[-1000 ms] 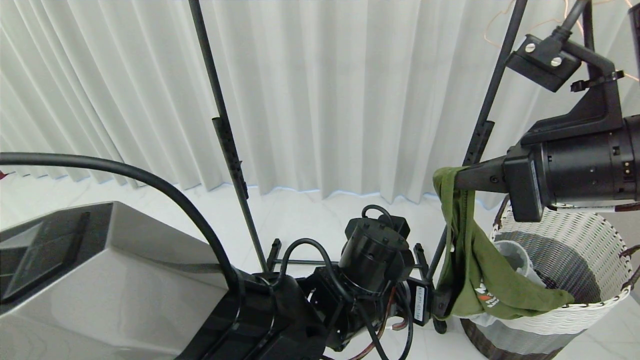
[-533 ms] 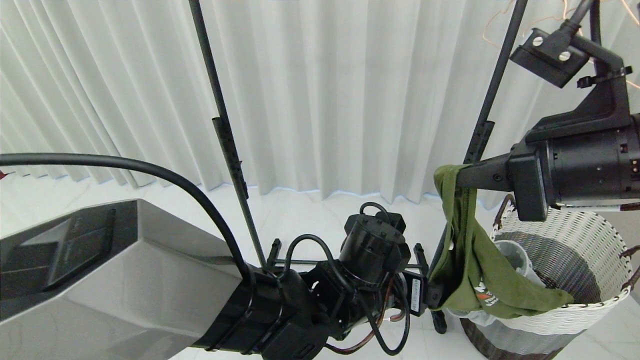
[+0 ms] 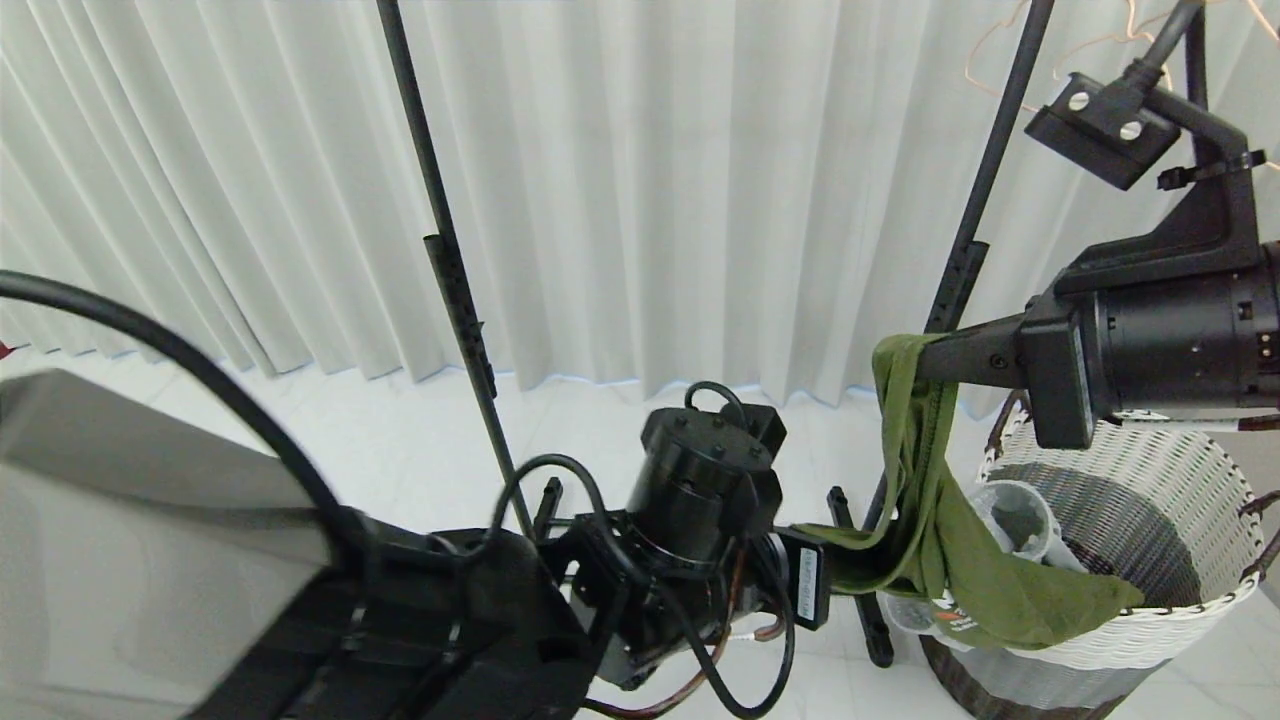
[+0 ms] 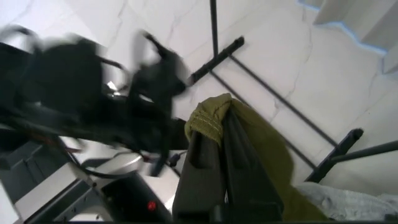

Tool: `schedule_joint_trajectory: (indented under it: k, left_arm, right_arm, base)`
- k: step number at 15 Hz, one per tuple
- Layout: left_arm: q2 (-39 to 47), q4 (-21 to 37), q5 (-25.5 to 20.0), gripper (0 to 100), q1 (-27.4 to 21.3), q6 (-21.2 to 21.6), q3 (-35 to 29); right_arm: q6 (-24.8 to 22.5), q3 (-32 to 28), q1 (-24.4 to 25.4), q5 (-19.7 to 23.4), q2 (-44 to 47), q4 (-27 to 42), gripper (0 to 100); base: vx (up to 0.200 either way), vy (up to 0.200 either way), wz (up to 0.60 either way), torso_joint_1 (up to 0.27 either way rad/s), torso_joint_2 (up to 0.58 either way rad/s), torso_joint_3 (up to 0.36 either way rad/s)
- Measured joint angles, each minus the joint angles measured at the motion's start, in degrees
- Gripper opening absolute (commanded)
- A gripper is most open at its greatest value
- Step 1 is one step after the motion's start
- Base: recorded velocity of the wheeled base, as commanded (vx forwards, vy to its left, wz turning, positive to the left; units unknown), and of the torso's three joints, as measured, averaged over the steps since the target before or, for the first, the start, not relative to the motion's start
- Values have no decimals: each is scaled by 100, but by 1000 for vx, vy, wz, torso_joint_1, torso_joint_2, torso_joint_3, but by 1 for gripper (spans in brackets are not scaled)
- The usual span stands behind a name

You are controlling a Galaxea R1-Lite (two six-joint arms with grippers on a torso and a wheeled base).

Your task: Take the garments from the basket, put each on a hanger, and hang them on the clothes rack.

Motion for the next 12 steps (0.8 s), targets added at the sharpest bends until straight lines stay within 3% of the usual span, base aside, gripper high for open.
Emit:
schedule_joint_trajectory:
  k: [2,7,9,11,12]
  left_arm:
    - [-830,356,-15,0,145,44,166]
    - [-2918,2403,71,0,327,363,166]
    - [-3399,2859,766,0,361,791,94]
    - [-3586,2987,1591,0,385,1524,77]
    - [-3639,2998,1736,0,394,1625,149]
  right_arm:
    - [-13,29,-41,-5,28,-216,0]
    - [-110,44,-57,-16,39,-424,0]
    - [-110,189,-63,-196,-71,-453,0]
    - [-112,496,-73,-697,-286,-456,0]
    - [-110,705,-77,-916,-430,-457,0]
  base:
    - [0,0,0,0,0,0]
    - [0,0,0,0,0,0]
    - [0,0,0,0,0,0]
    - [0,0,0,0,0,0]
    - [0,0,0,0,0,0]
